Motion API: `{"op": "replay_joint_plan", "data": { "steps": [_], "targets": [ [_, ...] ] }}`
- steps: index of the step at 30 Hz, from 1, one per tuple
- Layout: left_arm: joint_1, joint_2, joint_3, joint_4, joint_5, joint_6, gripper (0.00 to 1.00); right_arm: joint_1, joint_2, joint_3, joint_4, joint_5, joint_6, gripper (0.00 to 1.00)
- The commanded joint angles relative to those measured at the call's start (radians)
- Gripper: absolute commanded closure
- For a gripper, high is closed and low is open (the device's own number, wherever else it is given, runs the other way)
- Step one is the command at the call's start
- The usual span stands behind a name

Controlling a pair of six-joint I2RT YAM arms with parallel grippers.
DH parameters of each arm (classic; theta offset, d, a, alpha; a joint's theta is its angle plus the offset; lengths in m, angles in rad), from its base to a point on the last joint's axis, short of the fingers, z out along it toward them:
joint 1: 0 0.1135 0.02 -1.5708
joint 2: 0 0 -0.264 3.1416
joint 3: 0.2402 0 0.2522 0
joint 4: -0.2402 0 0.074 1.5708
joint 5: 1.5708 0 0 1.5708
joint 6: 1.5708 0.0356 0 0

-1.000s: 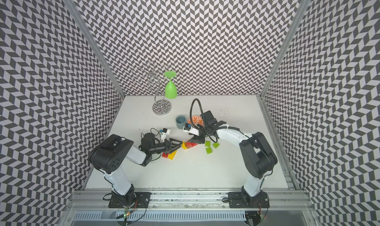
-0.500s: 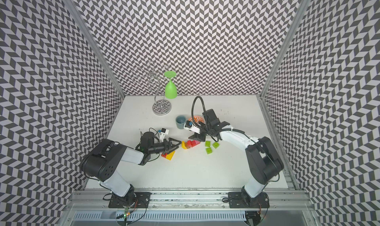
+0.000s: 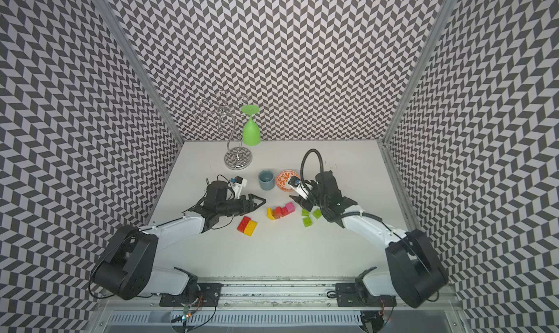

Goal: Assemble the letter s with lego
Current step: Assemble the lego brick with the lego brick.

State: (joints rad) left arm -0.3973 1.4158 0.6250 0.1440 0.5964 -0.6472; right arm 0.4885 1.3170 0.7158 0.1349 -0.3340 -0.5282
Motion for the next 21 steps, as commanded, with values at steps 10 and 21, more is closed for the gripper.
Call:
{"op": "replay_joint_plan", "data": {
  "steps": [10, 21],
  "targets": [
    [-0.134, 0.025, 0.174, -0.343, -0.283, 0.163, 0.2, -0.02, -0.183, -0.132, 0.309, 0.282, 0.214, 0.49],
    [-0.191, 0.07, 0.216, -0.374, -0.318, 0.17, 0.19, -0.037, -0.275, -0.216, 0.389, 0.401, 0.438, 0.38]
  ]
}}
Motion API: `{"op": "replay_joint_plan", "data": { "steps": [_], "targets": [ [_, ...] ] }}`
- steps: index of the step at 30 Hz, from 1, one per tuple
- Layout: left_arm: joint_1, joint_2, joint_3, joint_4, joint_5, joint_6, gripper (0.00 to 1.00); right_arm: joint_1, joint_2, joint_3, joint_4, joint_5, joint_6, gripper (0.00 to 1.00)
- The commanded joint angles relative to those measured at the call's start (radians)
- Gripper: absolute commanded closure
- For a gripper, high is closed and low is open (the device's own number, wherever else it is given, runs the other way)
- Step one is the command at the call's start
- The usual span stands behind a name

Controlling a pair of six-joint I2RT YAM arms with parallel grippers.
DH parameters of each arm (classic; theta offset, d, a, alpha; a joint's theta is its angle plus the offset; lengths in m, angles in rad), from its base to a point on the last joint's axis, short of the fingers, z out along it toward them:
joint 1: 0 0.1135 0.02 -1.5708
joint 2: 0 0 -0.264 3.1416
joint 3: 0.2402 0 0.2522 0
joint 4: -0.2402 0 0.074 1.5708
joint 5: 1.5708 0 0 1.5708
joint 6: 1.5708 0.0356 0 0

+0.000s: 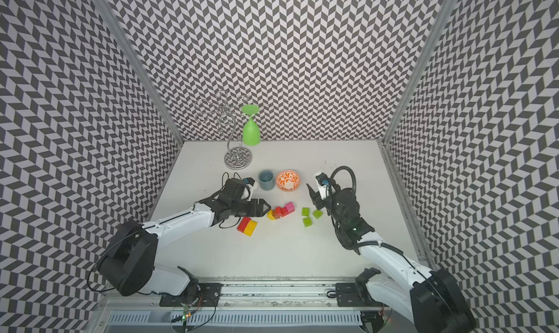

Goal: Assemble the letter s with lego
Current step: Pick up the lego brick from the center of the board.

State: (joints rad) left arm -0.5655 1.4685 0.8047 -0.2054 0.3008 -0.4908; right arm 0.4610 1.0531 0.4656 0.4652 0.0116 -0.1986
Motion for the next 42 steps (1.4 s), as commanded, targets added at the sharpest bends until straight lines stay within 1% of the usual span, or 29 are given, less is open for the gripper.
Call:
{"op": "replay_joint_plan", "data": {
  "steps": [1, 3, 7, 9, 12, 14, 16, 19, 20, 25, 27, 30, 33, 36, 39, 42],
  "targets": [
    [-0.03, 0.025, 0.038, -0.023, -0.023, 0.01, 0.19, -0.011, -0.001, 0.058, 0.023, 0.065, 0.125, 0.38],
    [-0.043, 0.036, 0.043, -0.021, -0.022, -0.001, 0.19, -0.013, 0.022, 0.098, -0.039, 0.07, 0.128, 0.39],
    [-0.054, 0.039, 0.041, -0.003, -0.014, -0.018, 0.19, -0.013, 0.045, 0.125, -0.095, 0.02, 0.095, 0.43],
    [-0.054, 0.038, 0.041, -0.002, -0.013, -0.024, 0.19, -0.013, 0.04, 0.111, -0.09, -0.015, 0.086, 0.42],
    [-0.051, 0.025, 0.036, 0.002, -0.02, -0.035, 0.19, -0.013, 0.027, 0.084, -0.072, -0.095, 0.048, 0.38],
    [-0.041, -0.001, 0.024, 0.012, -0.016, -0.05, 0.19, -0.013, 0.033, 0.074, -0.066, -0.183, -0.017, 0.34],
    [-0.019, -0.043, 0.007, 0.027, -0.004, -0.07, 0.19, -0.012, 0.053, 0.084, -0.088, -0.26, -0.085, 0.32],
    [0.042, -0.136, -0.025, 0.05, 0.016, -0.102, 0.19, 0.001, 0.122, 0.173, -0.237, -0.347, -0.191, 0.33],
    [0.068, -0.163, -0.037, 0.059, 0.028, -0.109, 0.19, 0.016, 0.147, 0.204, -0.283, -0.35, -0.229, 0.33],
    [0.232, -0.315, -0.101, 0.072, 0.097, -0.169, 0.19, 0.168, 0.338, 0.429, -0.606, -0.275, -0.464, 0.29],
    [0.303, -0.376, -0.14, 0.103, 0.144, -0.203, 0.19, 0.212, 0.42, 0.531, -0.726, -0.267, -0.525, 0.29],
    [0.402, -0.454, -0.194, 0.13, 0.203, -0.244, 0.2, 0.266, 0.535, 0.678, -0.877, -0.244, -0.576, 0.28],
    [0.428, -0.462, -0.193, 0.1, 0.211, -0.231, 0.19, 0.318, 0.659, 0.818, -1.014, -0.191, -0.605, 0.27],
    [0.446, -0.468, -0.21, 0.112, 0.24, -0.242, 0.19, 0.355, 0.785, 0.947, -1.136, -0.124, -0.614, 0.25],
    [0.465, -0.473, -0.216, 0.103, 0.253, -0.231, 0.18, 0.366, 0.861, 1.026, -1.188, -0.086, -0.619, 0.22],
    [0.485, -0.475, -0.225, 0.097, 0.275, -0.224, 0.18, 0.373, 0.912, 1.087, -1.228, -0.083, -0.626, 0.2]
  ]
}}
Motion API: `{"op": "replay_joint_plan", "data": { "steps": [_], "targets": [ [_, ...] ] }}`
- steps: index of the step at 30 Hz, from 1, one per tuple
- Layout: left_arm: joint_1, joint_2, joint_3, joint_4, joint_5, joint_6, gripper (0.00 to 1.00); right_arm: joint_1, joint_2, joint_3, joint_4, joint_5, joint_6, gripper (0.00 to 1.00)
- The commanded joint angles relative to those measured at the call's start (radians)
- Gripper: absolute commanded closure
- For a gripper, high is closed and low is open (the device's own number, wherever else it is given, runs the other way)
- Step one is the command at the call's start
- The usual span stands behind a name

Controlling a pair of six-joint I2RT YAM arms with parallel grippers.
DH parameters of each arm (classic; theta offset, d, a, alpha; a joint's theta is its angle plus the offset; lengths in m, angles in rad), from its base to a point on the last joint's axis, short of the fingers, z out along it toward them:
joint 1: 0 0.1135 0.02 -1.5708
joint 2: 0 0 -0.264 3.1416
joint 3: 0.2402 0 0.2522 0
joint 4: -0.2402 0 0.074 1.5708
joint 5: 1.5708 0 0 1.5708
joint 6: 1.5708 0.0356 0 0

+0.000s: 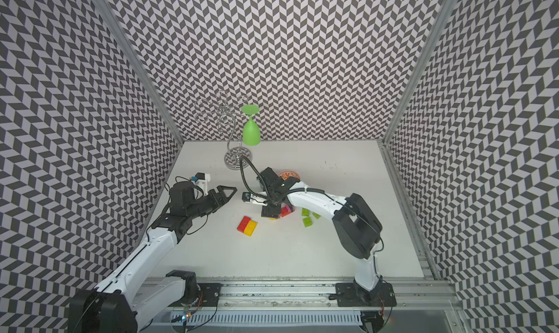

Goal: Assemble the letter s with lego
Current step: Pick up the lego brick from the center of the board.

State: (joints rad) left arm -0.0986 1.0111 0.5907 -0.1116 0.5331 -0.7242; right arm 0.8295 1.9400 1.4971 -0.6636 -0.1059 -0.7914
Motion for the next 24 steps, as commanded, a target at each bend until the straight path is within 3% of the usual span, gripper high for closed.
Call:
{"op": "replay_joint_plan", "data": {
  "steps": [1, 8, 14, 19, 24],
  "targets": [
    [0.024, -0.02, -0.015, 0.005, 0.049, 0.011, 0.17, 0.007, 0.037, 0.07, -0.111, 0.037, -0.037, 0.2],
    [0.049, -0.023, -0.04, 0.016, 0.078, 0.017, 0.17, 0.02, 0.112, 0.118, -0.163, 0.064, -0.053, 0.25],
    [0.061, -0.026, -0.048, 0.017, 0.088, 0.02, 0.17, 0.024, 0.12, 0.114, -0.172, 0.043, -0.058, 0.39],
    [0.068, -0.024, -0.048, 0.017, 0.09, 0.022, 0.17, 0.025, 0.112, 0.105, -0.176, 0.032, -0.062, 0.61],
    [0.07, -0.026, -0.05, 0.017, 0.09, 0.022, 0.17, 0.027, 0.105, 0.095, -0.174, 0.019, -0.067, 0.65]
  ]
}}
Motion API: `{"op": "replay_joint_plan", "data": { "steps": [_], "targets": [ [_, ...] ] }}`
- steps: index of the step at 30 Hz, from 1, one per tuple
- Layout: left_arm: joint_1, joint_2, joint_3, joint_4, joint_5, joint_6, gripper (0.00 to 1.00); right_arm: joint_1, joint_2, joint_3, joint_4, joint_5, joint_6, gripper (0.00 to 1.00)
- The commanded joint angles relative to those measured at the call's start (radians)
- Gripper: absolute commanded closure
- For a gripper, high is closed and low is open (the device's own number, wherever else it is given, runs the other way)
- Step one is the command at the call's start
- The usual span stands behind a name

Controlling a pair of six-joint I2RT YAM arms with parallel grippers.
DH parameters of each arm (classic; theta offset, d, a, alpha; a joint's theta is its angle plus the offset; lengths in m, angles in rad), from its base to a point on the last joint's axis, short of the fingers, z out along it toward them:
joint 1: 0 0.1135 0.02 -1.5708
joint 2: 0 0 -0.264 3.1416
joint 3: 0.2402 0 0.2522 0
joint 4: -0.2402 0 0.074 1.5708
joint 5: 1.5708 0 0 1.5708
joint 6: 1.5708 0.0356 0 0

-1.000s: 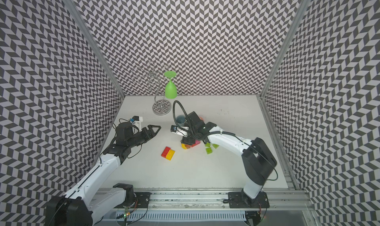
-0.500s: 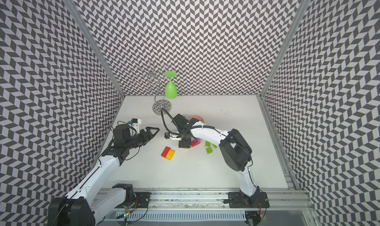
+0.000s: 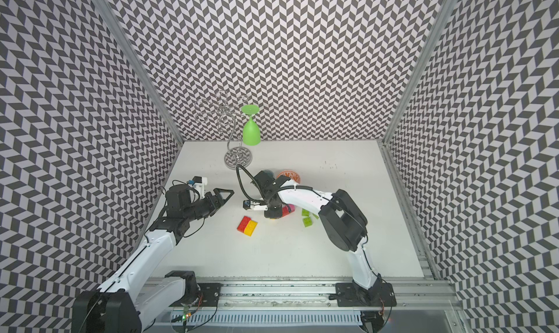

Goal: Assemble the letter s with lego
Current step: Pick up the lego brick from the center of the board.

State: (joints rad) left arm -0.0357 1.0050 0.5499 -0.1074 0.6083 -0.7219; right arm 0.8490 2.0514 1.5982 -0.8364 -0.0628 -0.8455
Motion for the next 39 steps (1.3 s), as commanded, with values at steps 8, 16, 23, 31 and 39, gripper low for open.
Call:
{"op": "replay_joint_plan", "data": {
  "steps": [8, 16, 23, 31, 39],
  "targets": [
    [0.008, -0.022, -0.01, 0.009, 0.014, 0.021, 0.17, -0.001, -0.042, 0.011, 0.027, -0.105, -0.01, 0.79],
    [0.01, -0.017, -0.037, 0.063, 0.045, -0.003, 0.17, -0.091, -0.258, -0.144, 0.268, -0.384, 0.066, 0.82],
    [0.008, -0.013, -0.128, 0.267, 0.143, -0.118, 0.17, -0.196, -0.473, -0.531, 0.829, -0.682, 0.311, 0.84],
    [-0.07, 0.016, -0.299, 0.801, 0.204, -0.435, 0.12, -0.238, -0.526, -0.789, 1.432, -0.796, 0.672, 0.85],
    [-0.217, 0.11, -0.348, 1.098, 0.132, -0.595, 0.0, -0.246, -0.466, -0.837, 1.673, -0.829, 0.819, 0.85]
  ]
}}
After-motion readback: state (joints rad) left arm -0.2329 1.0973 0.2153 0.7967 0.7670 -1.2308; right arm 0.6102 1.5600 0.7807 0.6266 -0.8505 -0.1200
